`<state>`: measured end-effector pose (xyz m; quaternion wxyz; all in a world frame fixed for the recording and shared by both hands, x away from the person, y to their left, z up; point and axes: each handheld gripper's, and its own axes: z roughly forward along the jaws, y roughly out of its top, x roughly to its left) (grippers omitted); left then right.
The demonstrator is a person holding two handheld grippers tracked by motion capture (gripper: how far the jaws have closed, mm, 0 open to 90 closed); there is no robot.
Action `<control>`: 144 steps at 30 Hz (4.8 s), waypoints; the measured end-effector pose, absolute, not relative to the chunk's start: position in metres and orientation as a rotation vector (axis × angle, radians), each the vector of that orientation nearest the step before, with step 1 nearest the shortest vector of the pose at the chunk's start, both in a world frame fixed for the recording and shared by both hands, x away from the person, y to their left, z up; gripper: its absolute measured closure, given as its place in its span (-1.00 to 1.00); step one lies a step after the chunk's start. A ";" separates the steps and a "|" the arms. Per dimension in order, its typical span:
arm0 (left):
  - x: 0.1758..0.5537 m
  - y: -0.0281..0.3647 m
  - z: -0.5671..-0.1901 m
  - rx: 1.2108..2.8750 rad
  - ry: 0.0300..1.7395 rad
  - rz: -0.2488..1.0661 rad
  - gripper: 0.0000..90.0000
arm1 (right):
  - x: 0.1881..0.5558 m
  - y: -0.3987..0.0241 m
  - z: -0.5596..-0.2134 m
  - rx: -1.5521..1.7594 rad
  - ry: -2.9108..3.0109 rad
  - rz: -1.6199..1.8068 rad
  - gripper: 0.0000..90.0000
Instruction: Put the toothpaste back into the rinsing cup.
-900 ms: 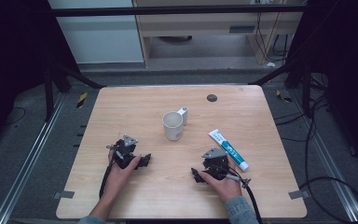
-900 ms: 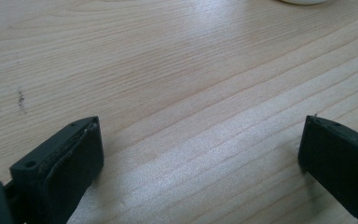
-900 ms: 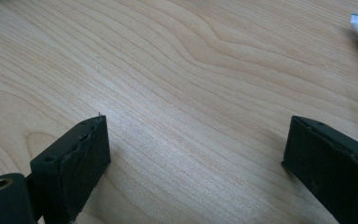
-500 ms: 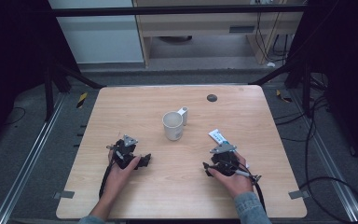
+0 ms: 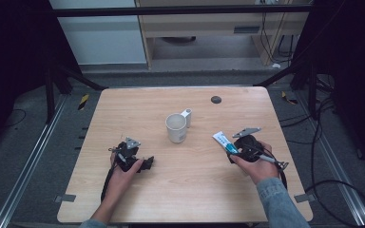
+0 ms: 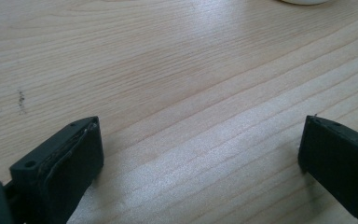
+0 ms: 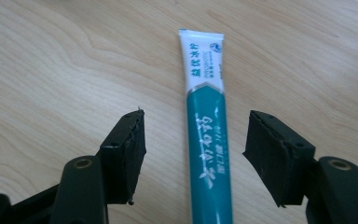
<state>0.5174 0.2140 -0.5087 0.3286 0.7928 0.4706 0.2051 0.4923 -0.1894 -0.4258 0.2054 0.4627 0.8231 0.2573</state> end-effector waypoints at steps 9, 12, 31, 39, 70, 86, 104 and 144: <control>0.517 0.214 -0.509 2.075 1.232 0.536 -1.00 | 0.516 -0.194 -0.427 1.326 2.347 0.669 -0.08; 0.517 0.214 -0.509 2.075 1.232 0.537 -1.00 | 0.521 -0.195 -0.428 1.339 2.361 0.655 -0.05; 0.518 0.214 -0.509 2.077 1.230 0.537 -1.00 | 0.541 -0.195 -0.432 1.419 2.395 0.606 -0.16; 0.518 0.214 -0.509 2.076 1.231 0.537 -1.00 | 0.546 -0.196 -0.438 1.424 2.414 0.606 0.00; 0.519 0.214 -0.508 2.082 1.228 0.536 -1.00 | 0.560 -0.182 -0.452 1.436 2.496 0.552 0.17; 0.519 0.214 -0.508 2.082 1.228 0.536 -1.00 | 0.572 -0.180 -0.461 1.474 2.495 0.514 0.20; 0.519 0.214 -0.508 2.082 1.228 0.536 -1.00 | 0.578 -0.178 -0.468 1.498 2.517 0.486 0.21; 0.519 0.214 -0.508 2.082 1.228 0.536 -1.00 | 0.575 -0.172 -0.463 1.462 2.502 0.444 0.66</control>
